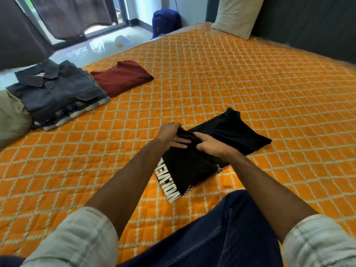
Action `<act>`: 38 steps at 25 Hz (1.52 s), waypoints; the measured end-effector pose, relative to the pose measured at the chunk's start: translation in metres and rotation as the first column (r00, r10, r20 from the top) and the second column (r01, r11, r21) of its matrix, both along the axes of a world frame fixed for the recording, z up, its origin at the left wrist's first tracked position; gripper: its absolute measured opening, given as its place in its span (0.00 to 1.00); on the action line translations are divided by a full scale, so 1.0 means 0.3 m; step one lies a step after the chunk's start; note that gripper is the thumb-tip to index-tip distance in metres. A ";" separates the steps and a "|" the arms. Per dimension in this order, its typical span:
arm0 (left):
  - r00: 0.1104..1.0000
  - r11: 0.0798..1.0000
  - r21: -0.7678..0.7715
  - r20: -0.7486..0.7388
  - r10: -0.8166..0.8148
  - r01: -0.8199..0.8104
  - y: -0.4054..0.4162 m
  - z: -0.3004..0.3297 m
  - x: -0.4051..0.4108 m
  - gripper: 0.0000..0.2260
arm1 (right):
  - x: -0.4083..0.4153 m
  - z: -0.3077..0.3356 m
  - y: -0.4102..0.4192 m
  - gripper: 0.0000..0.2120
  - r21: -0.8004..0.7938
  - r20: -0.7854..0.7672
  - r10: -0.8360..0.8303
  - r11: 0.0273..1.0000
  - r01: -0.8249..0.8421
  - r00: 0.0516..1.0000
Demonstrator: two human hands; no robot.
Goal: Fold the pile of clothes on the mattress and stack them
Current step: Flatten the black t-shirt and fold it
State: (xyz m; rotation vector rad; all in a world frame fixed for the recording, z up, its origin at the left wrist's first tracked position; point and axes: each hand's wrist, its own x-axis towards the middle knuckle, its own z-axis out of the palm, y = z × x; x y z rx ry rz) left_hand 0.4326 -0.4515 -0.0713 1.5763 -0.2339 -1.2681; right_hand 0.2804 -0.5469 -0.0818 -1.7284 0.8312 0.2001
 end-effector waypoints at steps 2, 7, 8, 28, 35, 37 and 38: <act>0.998 0.998 0.016 0.038 -0.054 0.053 -0.089 -0.035 -0.034 0.13 | -0.051 -0.037 -0.071 0.27 -0.041 -0.024 0.013 0.999 -0.014 1.000; 0.937 0.982 0.082 0.294 -0.188 0.172 -0.207 -0.112 -0.080 0.16 | -0.155 -0.143 -0.181 0.31 -0.422 -0.169 -0.006 0.904 -0.067 0.986; 0.857 0.985 0.078 0.485 -0.174 0.156 -0.186 -0.130 -0.061 0.15 | -0.167 -0.151 -0.168 0.30 -0.605 -0.190 -0.051 0.793 -0.075 0.981; 0.932 0.961 -0.137 0.243 0.267 -0.240 0.395 -0.081 0.022 0.07 | 0.061 -0.182 0.196 0.31 -0.430 -0.154 0.061 0.894 -0.122 0.986; 0.882 0.976 -0.124 0.418 0.217 -0.181 0.491 0.155 0.128 0.10 | 0.324 -0.033 0.530 0.28 0.440 0.204 -0.151 0.897 0.048 0.967; 0.871 0.994 -0.045 0.479 0.109 -0.100 0.437 0.152 0.101 0.11 | 0.312 0.005 0.480 0.29 0.622 0.233 -0.301 0.777 0.096 0.925; 0.874 0.999 -0.011 0.484 0.052 -0.053 0.405 0.135 0.083 0.11 | 0.291 0.020 0.436 0.30 0.669 0.231 -0.355 0.734 0.117 0.906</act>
